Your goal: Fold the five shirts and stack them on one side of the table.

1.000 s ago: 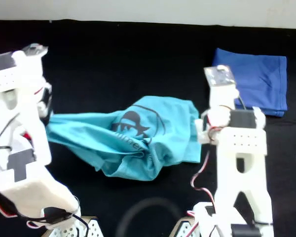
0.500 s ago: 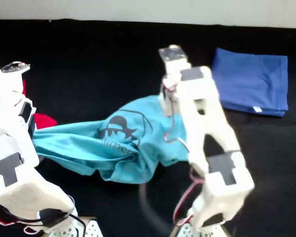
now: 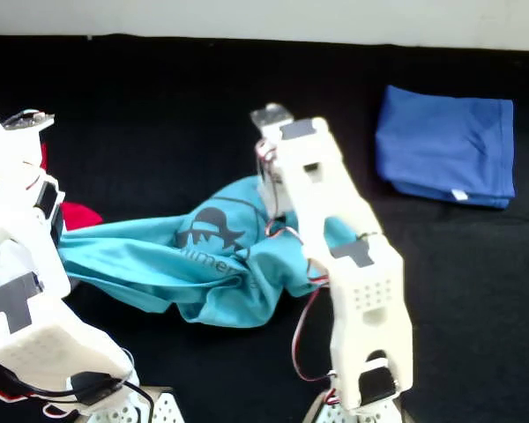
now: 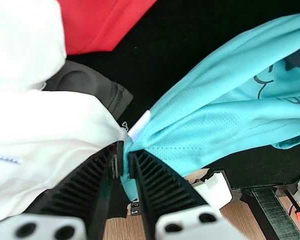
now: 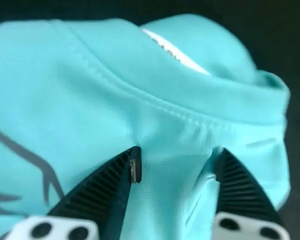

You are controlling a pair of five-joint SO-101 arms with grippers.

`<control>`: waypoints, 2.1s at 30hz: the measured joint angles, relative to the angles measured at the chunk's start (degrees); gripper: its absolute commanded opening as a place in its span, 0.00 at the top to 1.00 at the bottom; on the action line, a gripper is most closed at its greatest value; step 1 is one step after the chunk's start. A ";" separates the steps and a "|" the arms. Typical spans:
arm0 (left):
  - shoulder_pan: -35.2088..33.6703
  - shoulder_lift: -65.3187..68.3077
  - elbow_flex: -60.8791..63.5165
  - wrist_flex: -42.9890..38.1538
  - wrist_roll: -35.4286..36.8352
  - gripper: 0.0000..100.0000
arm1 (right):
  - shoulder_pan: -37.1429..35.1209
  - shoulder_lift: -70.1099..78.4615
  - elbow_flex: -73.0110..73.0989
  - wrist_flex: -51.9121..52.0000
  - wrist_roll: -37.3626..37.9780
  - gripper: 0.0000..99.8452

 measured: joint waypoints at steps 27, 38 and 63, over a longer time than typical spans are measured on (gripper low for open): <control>12.22 -0.79 -48.53 -0.79 3.78 0.99 | 16.44 -15.65 -48.35 14.15 4.31 0.99; 14.77 -7.74 -51.43 0.26 4.31 0.99 | 17.05 -30.42 -35.25 16.79 4.84 0.99; 23.38 -32.79 30.86 -0.18 -8.44 0.99 | 17.58 -91.78 78.51 -1.41 13.63 0.97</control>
